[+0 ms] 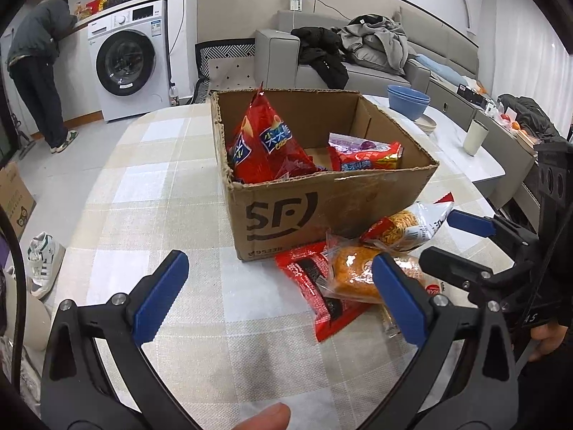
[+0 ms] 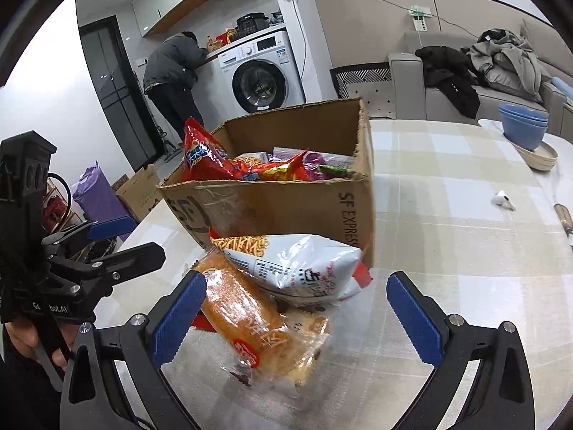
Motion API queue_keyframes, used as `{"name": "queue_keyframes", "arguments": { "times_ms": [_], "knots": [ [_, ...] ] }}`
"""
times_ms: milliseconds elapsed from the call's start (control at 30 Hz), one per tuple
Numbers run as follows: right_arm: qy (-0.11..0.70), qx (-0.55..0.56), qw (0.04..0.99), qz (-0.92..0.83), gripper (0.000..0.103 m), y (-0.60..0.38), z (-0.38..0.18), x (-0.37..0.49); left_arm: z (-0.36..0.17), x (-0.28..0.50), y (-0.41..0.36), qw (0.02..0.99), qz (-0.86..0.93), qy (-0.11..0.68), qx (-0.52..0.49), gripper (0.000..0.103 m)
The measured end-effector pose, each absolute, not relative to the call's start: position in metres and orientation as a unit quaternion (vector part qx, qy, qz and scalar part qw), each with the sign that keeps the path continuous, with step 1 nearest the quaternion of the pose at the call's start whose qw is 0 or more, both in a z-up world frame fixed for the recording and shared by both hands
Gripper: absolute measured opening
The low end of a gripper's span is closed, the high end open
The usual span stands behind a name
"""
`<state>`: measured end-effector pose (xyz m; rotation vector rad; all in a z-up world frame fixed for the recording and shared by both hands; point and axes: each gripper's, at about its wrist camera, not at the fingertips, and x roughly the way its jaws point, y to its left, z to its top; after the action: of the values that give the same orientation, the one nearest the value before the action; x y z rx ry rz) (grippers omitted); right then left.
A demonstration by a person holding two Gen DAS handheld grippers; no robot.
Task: Organize snacks
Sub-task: 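Move both open grippers back toward the remaining bags beside the box, then grasp the white printed chip bag with the right gripper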
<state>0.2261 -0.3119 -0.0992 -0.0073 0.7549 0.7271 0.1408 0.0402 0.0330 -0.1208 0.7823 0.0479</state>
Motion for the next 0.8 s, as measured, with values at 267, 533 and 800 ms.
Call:
{"name": "queue_keyframes", "arguments": {
  "times_ms": [267, 533, 800],
  "knots": [
    [0.381, -0.003, 0.86, 0.34, 0.102, -0.297, -0.104, 0.242, 0.025, 0.144, 0.046, 0.919, 0.027, 0.387, -0.066, 0.102],
    [0.403, 0.008, 0.853, 0.332, 0.102, -0.285, -0.113, 0.256, 0.016, 0.146, 0.05, 0.916, 0.03, 0.393, -0.073, 0.102],
    [0.405, 0.016, 0.851, 0.334, 0.086, -0.285, -0.115, 0.258, 0.009, 0.148, 0.052, 0.914, 0.03, 0.397, -0.075, 0.102]
  ]
}}
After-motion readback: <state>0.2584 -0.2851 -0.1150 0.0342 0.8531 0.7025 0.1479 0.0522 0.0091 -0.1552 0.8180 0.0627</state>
